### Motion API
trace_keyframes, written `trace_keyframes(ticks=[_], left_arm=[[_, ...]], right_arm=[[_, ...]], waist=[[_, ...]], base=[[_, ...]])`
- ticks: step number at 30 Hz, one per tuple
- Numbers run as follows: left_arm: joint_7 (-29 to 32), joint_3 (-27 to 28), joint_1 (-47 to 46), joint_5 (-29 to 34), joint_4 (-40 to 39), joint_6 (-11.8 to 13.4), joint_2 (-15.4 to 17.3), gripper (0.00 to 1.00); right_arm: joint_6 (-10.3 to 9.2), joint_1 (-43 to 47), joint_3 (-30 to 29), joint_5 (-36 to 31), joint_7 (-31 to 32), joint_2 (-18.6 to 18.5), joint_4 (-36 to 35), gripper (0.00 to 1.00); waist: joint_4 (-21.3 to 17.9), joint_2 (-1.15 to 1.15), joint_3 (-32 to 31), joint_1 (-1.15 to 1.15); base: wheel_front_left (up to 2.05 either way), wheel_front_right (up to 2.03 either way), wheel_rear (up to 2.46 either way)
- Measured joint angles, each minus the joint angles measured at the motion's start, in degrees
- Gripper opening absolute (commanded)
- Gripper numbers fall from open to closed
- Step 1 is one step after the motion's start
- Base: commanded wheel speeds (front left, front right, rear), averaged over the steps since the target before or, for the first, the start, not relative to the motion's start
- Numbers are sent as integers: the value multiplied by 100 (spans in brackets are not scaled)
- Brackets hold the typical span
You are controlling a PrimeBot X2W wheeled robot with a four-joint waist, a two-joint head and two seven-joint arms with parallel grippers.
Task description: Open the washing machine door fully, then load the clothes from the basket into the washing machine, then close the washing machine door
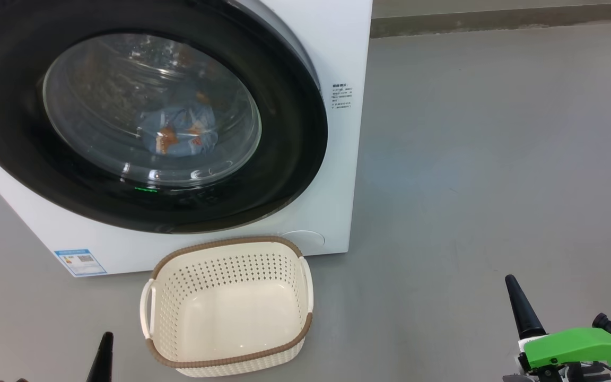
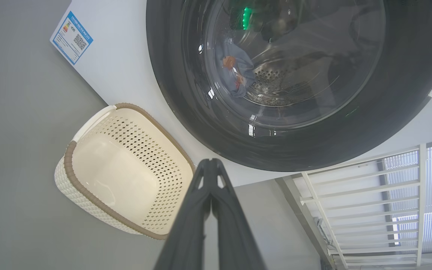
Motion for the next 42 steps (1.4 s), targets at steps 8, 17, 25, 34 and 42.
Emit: trace_keyframes(ticks=[8,17,25,34,42], left_arm=[[129,27,-99,-431,-10,-1,-27,0],[301,66,-195,-1025,-19,-1,-69,0],[423,93,-232,-1451,-29,-1,-103,0],[553,114,-338,-1975,-46,-1,-135,0],[703,138,-424,-2432,-51,-1,-185,0]], right_arm=[[0,4,-64,400,140,10,-93,0],[0,16,-143,969,303,33,-207,0],[-1,17,-226,1396,425,56,-298,0],[-1,18,-287,1850,573,82,-393,0],[-15,20,-376,2283,699,105,-489,0]], waist=[[21,0,-2,0],[48,0,-5,0],[70,0,-7,0],[94,0,-9,0],[115,0,-12,0]], base=[[0,0,0],[0,0,0],[0,0,0],[0,0,0],[0,0,0]])
